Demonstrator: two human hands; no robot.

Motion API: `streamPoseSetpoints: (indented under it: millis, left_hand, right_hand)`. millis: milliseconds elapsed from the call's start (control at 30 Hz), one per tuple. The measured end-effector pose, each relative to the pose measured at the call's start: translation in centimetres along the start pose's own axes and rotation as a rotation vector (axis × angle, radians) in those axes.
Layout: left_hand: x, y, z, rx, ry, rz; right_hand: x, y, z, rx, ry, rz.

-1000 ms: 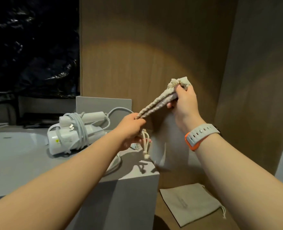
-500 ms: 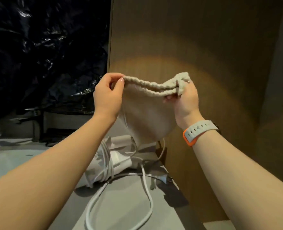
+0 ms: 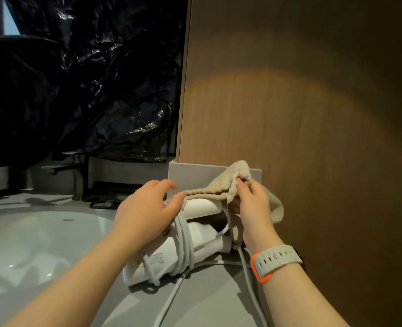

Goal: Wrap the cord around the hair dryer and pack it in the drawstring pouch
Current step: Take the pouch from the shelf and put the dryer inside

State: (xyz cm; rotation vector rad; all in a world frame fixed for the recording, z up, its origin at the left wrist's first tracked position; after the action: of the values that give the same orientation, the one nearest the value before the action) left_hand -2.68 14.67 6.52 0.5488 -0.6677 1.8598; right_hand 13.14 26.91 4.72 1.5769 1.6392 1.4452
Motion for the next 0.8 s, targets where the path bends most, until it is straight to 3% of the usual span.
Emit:
streamPoseSetpoints:
  millis: [167, 433, 600, 800]
  left_hand:
    - [-0.5, 1.3, -1.5, -0.224, 0.205, 0.027]
    - [-4.0, 2.6, -2.2, -0.360, 0.218, -0.121]
    - [-4.7, 3.0, -2.6, -0.252, 0.285, -0.146]
    - [-5.2, 3.4, -3.0, -0.262, 0.546, -0.128]
  right_hand:
    - [0.4, -0.8, 0.2, -0.058, 0.019, 0.048]
    - [-0.2, -2.7, 0.0, 0.078, 0.042, -0.005]
    - [0.0, -2.8, 0.1, 0.113, 0.039, -0.011]
    - [-0.2, -2.7, 0.4, 0.093, 0.019, 0.000]
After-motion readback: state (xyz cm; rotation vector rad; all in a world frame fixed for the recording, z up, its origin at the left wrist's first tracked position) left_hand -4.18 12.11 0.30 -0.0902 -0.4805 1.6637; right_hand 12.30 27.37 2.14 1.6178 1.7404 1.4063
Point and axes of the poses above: each hand's wrist, its own x-axis towards the middle knuckle, its own z-axis out of the back of the hand, y = z × x, the point moved 8 cm from there along x, towards the middle knuckle, and after that the axes turned 12 degrees about x, right-handed, at the moved point
